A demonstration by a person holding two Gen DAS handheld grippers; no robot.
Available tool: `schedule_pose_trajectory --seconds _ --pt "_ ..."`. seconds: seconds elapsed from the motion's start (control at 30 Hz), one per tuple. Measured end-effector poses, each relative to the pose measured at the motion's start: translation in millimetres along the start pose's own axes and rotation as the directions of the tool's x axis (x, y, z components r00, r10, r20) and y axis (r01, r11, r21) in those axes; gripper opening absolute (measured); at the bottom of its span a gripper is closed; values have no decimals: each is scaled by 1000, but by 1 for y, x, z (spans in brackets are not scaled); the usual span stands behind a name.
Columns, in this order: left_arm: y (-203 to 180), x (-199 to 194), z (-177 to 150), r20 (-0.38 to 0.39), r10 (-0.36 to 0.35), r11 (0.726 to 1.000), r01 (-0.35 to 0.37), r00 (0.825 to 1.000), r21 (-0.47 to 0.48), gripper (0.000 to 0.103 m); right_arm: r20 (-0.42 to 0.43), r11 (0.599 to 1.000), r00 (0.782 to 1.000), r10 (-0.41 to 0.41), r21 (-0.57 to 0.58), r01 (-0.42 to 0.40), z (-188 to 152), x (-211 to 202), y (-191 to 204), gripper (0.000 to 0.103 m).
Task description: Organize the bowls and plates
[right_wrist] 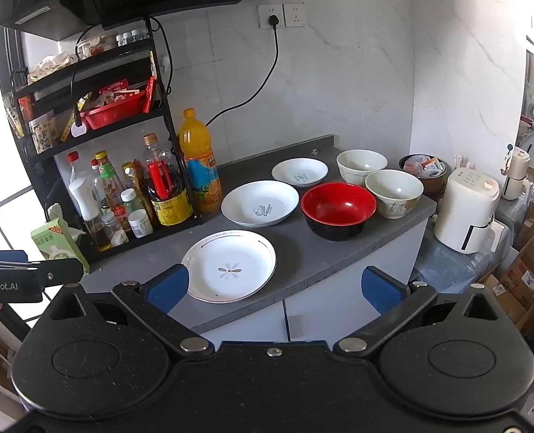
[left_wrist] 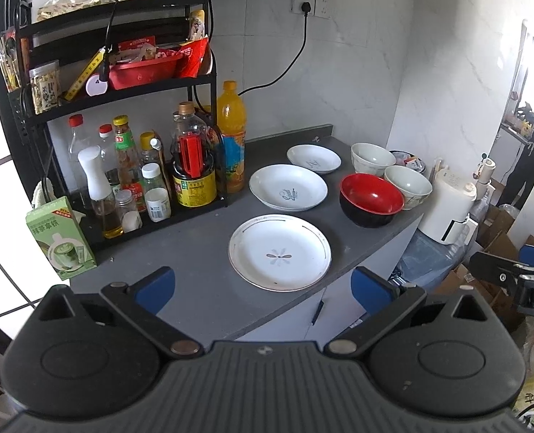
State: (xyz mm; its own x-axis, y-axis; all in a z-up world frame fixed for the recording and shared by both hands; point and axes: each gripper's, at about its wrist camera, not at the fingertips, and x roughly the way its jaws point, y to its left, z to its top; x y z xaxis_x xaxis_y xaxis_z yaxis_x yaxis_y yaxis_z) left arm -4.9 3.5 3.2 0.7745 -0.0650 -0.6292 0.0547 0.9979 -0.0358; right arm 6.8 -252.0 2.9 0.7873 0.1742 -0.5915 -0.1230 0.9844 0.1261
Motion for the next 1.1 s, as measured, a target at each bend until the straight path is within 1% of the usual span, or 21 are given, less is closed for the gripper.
schedule_pose_trajectory --seconds 0.3,0.7,1.1 --pt "5 1 -2 -5 11 1000 -11 1000 -3 103 -12 1000 1000 8 -1 -8 -2 2 4 103" --pt "9 0 -1 4 28 999 -28 1000 -15 103 -1 1000 1000 16 -2 -16 1 3 3 103" --pt "10 0 0 10 22 1000 -22 1000 -14 103 -2 1000 1000 19 -5 -19 1 3 4 103"
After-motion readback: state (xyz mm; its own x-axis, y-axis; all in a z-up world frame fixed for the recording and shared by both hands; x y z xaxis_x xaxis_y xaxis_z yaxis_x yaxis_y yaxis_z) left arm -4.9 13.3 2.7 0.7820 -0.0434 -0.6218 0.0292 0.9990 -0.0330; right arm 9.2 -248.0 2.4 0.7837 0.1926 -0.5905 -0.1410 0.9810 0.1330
